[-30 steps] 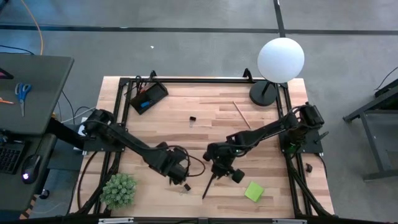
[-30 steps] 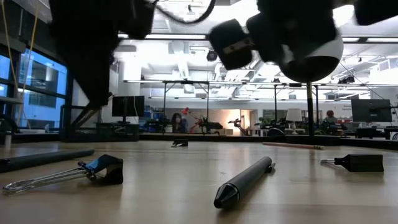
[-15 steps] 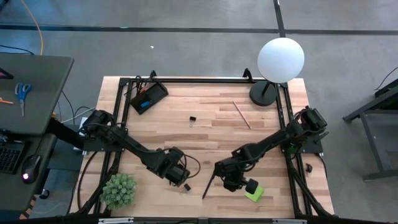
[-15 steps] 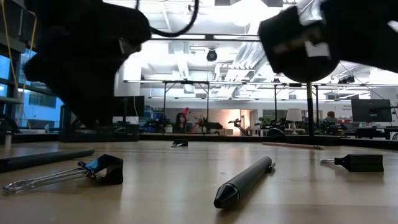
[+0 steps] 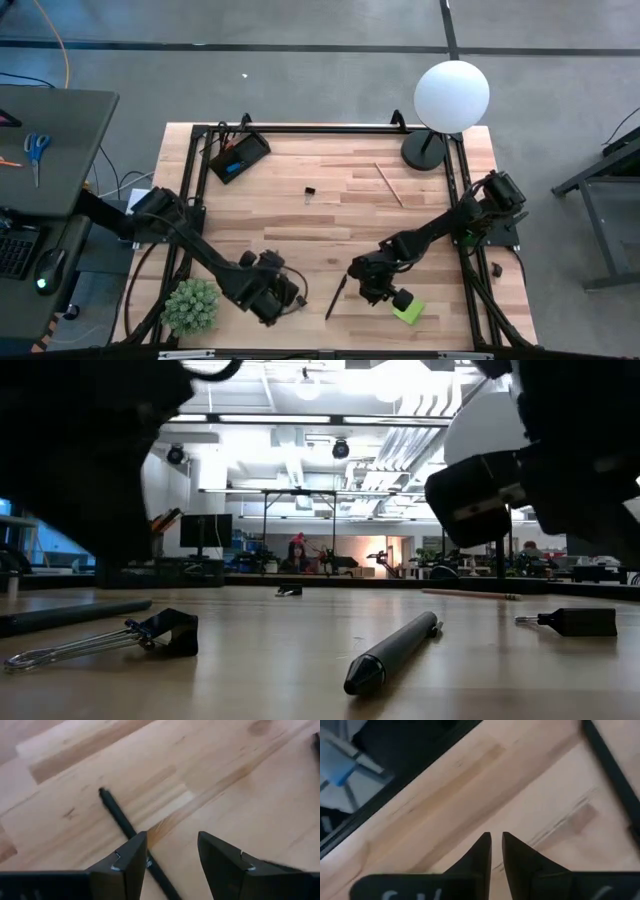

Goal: Pick and place office supplies into organizer
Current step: Put the black pen into the black desk organizer

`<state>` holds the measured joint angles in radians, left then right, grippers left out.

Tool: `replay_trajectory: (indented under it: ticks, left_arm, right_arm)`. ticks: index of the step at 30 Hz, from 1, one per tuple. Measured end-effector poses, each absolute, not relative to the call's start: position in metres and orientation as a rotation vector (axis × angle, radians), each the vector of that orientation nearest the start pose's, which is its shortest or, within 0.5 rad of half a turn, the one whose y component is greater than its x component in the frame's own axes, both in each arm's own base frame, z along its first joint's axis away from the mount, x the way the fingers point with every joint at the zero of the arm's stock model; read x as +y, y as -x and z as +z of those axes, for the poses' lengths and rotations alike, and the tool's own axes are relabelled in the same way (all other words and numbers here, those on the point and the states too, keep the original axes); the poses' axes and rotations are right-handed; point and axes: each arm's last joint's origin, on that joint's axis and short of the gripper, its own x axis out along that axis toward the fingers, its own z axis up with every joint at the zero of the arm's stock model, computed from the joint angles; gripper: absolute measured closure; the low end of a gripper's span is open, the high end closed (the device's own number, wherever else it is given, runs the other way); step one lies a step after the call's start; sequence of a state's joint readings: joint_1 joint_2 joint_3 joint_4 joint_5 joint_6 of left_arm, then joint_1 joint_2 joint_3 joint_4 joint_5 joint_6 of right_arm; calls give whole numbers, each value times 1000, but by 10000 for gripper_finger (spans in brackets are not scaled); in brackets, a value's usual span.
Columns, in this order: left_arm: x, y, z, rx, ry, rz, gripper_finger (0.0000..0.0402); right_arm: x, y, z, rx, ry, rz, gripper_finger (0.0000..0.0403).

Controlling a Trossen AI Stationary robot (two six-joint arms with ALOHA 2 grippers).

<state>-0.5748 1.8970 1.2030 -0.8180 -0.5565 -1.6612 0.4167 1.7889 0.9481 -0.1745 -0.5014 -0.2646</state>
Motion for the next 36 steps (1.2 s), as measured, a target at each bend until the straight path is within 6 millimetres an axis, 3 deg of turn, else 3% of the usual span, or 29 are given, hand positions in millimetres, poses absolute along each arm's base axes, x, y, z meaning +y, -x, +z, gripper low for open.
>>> replay_trajectory:
  ticks: [4, 11, 19, 26, 30, 36]
  left_arm:
    - [-176, -290, 141, 842, 618, 935, 238]
    - [-182, -285, 141, 773, 602, 944, 238]
    - [-185, -283, 111, 820, 495, 996, 238]
    - [-187, -282, 105, 813, 465, 1005, 245]
    - [-189, -281, 105, 825, 450, 994, 282]
    - [-188, -281, 104, 857, 405, 974, 381]
  right_arm:
    - [147, -300, 138, 953, 175, 911, 368]
    - [147, -301, 138, 984, 120, 860, 367]
    - [152, -300, 139, 981, 89, 853, 370]
    - [153, -303, 142, 968, 21, 818, 372]
    - [154, -304, 143, 965, -8, 804, 371]
    - [156, -304, 143, 967, -6, 768, 371]
